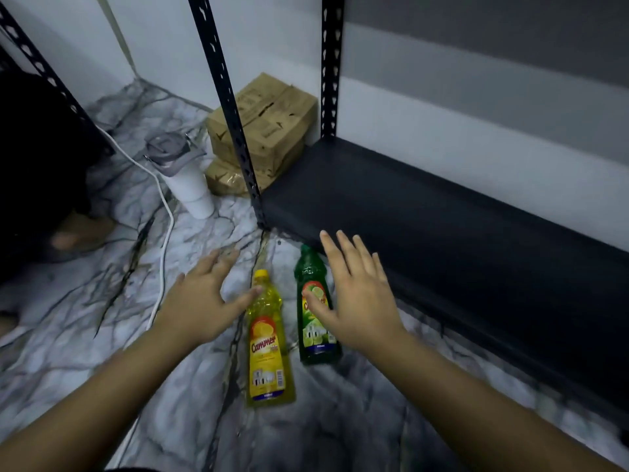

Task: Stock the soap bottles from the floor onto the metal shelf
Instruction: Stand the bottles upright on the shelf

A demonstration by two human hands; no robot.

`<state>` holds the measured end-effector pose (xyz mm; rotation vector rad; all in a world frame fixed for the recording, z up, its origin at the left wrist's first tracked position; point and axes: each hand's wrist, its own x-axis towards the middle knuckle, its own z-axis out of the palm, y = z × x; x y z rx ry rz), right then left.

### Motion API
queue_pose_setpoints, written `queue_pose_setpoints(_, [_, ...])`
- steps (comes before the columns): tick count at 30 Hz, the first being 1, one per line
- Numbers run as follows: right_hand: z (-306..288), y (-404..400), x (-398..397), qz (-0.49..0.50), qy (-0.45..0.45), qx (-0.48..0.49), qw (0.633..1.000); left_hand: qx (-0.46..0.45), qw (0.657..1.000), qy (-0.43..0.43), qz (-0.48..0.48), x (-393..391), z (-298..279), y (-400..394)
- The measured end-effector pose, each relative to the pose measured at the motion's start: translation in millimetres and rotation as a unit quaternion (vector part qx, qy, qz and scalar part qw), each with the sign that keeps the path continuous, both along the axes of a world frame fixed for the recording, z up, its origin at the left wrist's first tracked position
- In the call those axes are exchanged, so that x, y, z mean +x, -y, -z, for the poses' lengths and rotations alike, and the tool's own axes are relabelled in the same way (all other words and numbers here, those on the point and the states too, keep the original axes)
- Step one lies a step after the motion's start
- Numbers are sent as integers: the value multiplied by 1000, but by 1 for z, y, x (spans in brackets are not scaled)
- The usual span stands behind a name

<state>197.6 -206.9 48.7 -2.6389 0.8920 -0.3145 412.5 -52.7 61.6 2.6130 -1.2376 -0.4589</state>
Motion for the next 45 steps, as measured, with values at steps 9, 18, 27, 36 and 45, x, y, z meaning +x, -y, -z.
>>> queue_pose_setpoints(9, [62,-8,22,34,-65,117,990,72,993,-83,-39,-9,81,19])
queue_pose_setpoints(18, [107,9,52,89,-175,160,967,55,990,-93,-86,-53,135,43])
queue_pose_setpoints(27, [105,9,28,103,-205,179,957,22,982,-169,84,-21,145,18])
queue_pose_setpoints(36, [124,-28,-46,123,-238,203,942,-19,984,-14,175,-38,161,11])
queue_pose_setpoints(45, [124,-31,-54,106,-153,158,970,-31,992,-29,117,-45,152,12])
